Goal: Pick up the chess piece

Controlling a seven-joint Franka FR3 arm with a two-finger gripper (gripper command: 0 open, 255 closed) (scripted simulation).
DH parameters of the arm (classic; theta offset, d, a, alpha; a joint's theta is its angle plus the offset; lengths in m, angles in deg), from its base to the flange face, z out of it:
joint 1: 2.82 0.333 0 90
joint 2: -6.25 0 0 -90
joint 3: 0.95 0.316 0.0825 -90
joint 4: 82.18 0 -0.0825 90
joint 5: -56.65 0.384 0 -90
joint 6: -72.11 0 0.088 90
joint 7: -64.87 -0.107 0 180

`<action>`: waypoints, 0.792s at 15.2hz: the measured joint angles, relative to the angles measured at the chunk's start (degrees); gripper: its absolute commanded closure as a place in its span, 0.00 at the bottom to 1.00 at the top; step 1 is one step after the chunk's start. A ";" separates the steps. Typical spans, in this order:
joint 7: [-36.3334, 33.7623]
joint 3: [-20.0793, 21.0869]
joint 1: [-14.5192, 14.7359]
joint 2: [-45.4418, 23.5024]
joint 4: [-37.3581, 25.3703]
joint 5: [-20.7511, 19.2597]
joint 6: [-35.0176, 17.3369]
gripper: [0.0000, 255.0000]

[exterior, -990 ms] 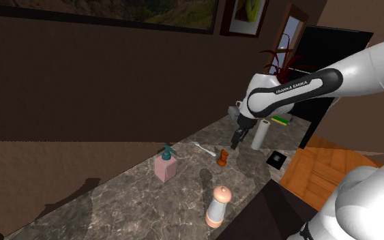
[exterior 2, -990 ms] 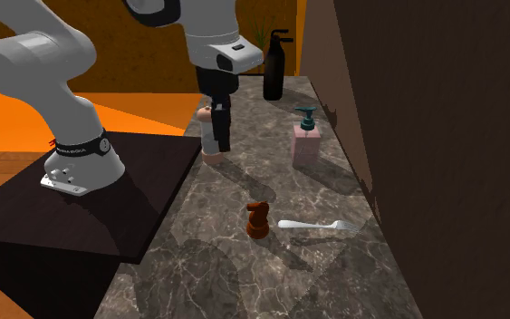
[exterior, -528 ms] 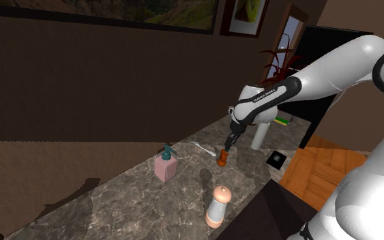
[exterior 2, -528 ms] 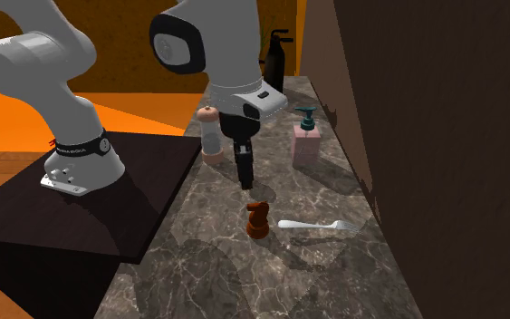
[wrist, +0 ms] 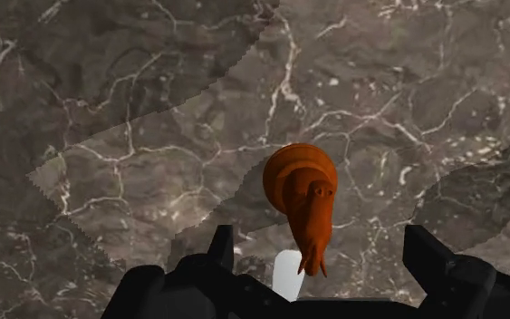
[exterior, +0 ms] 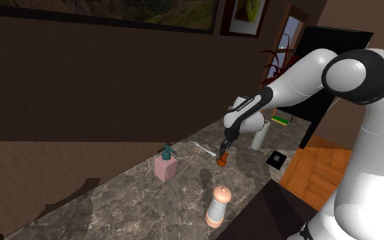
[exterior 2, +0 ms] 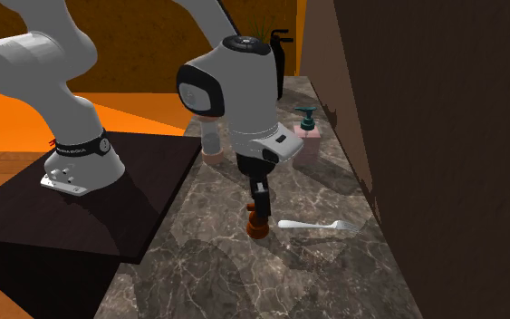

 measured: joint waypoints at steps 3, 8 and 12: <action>1.21 0.73 -0.55 -2.25 -0.31 1.42 -1.87 0.00; 1.80 1.17 -0.84 -3.30 -0.26 2.19 -3.01 1.00; 1.83 1.17 -0.87 -3.30 -0.24 2.22 -3.09 1.00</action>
